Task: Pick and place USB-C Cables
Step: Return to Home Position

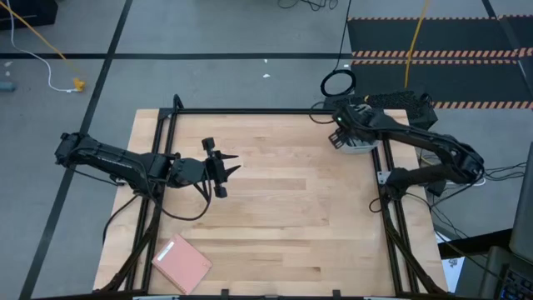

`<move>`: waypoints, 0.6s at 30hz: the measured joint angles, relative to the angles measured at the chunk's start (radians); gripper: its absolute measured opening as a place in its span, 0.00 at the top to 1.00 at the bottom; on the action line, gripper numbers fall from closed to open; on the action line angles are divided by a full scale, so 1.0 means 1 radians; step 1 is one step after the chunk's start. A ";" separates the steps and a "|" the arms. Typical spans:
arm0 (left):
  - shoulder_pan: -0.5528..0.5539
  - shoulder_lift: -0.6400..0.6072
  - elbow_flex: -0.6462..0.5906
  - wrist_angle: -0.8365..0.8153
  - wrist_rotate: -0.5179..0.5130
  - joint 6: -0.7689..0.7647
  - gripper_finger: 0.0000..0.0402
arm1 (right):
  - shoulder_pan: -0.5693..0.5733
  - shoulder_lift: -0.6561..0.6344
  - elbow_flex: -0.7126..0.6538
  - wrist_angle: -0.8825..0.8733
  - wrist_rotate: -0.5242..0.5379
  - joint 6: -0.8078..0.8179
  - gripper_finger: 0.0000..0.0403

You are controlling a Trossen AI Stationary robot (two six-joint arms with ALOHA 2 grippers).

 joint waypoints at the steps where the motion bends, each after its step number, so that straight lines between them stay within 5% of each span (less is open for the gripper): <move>1: 0.000 0.000 0.000 0.000 0.000 -0.002 0.64 | 0.009 -0.012 0.000 -0.002 -0.011 0.006 0.50; 18: 0.001 -0.002 0.000 0.051 -0.001 0.014 0.64 | 0.219 -0.233 0.000 0.092 -0.204 -0.076 0.54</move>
